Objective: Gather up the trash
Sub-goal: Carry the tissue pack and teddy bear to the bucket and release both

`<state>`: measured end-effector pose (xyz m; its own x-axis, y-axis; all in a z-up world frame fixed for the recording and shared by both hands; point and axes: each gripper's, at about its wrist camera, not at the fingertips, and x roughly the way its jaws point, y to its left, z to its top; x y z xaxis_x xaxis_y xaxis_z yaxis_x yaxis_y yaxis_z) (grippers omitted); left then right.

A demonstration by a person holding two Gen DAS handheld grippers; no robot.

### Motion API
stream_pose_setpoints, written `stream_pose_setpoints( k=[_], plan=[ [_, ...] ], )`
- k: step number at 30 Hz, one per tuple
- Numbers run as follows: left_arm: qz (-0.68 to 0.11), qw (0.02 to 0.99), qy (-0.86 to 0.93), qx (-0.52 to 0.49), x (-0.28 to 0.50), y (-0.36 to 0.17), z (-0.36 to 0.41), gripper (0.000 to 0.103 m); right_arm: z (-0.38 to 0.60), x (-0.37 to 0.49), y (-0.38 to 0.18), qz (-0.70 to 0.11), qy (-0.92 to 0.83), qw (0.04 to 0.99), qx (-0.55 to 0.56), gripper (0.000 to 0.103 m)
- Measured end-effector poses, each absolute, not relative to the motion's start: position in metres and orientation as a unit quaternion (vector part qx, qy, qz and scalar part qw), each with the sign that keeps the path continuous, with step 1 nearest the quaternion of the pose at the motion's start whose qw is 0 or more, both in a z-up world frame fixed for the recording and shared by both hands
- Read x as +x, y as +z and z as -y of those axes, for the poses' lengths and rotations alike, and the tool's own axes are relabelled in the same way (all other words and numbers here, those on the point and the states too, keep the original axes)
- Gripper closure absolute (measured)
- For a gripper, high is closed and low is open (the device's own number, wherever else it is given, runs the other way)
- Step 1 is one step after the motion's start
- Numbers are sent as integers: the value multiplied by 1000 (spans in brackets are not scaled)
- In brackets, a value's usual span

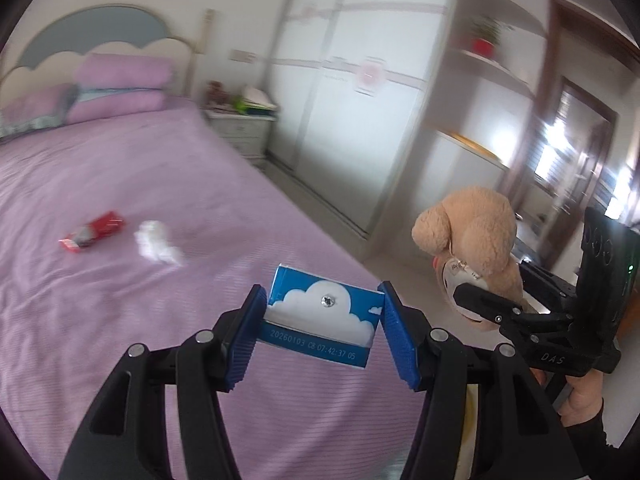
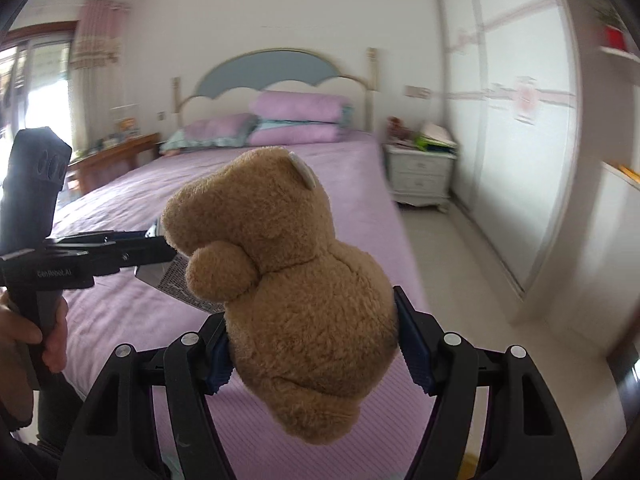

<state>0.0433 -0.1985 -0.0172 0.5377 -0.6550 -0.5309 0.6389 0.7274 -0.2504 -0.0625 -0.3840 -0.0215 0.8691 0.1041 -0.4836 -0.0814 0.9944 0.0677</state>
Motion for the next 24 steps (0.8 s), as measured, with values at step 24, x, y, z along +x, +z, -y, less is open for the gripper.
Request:
stream_pose_setpoints(
  k=[24],
  plan=[
    [-406,717,-553,121,-39,-125,459,45,541,-231,-134,-333,-177,911,167,36]
  ],
)
